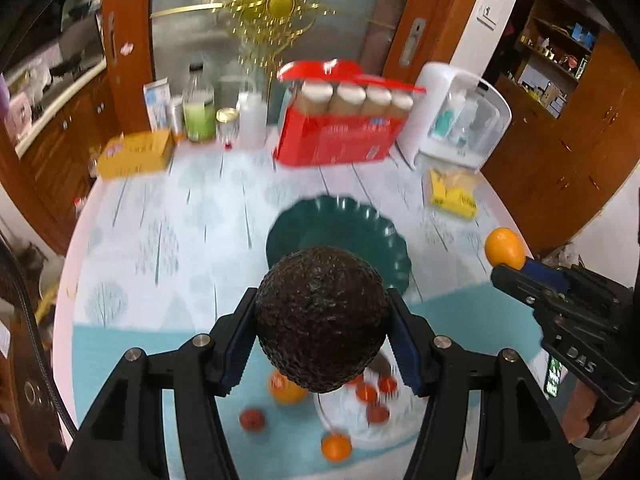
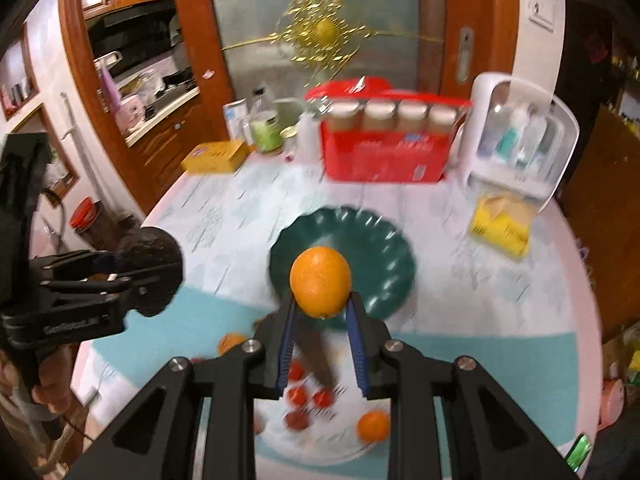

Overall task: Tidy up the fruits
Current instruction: 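Carry avocado and tangerine onto the green plate and open both tools, then withdraw both tools from the green plate back toward the remaining fruit, then grasp an orange with the left tool while the right tool grasps another orange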

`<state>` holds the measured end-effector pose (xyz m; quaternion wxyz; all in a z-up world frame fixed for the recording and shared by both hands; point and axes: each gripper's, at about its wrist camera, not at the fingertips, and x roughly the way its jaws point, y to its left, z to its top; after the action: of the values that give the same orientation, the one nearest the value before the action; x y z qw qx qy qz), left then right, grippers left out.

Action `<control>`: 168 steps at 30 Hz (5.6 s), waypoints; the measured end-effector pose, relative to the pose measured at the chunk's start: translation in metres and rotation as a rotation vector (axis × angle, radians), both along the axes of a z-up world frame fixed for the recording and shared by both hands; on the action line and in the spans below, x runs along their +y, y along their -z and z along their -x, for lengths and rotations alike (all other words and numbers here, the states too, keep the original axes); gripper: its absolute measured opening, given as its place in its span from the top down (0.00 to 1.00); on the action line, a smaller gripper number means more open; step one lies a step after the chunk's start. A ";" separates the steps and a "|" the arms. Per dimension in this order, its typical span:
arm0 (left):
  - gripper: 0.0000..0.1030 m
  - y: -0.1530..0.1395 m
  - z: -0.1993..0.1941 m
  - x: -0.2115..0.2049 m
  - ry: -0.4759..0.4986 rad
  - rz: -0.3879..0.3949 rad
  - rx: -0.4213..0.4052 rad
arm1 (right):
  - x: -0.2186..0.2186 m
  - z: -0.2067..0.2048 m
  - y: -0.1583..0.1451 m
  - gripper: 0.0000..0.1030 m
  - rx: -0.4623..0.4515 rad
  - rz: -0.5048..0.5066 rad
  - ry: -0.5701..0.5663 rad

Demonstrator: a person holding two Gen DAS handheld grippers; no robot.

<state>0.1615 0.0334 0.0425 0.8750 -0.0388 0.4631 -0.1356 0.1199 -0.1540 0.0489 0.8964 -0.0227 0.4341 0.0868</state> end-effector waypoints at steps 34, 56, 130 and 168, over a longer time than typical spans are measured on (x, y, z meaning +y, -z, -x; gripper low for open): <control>0.14 0.219 -0.132 -0.073 -0.113 -0.058 0.271 | -0.014 -0.141 0.228 0.55 0.275 0.109 -0.117; 0.01 0.186 -0.087 -0.065 -0.128 -0.090 0.187 | -0.013 -0.117 0.208 0.43 0.229 0.102 -0.158; 0.08 0.203 0.140 -0.041 -0.119 -0.089 0.301 | -0.082 0.096 0.172 0.43 0.254 0.011 0.015; 0.65 0.194 0.133 -0.050 -0.042 -0.068 0.258 | -0.053 0.069 0.220 0.59 0.351 -0.002 -0.045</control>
<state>0.0285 -0.0169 -0.1517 0.8116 -0.0362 0.5753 -0.0951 0.0513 -0.2071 -0.1709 0.8047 -0.0161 0.5832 0.1097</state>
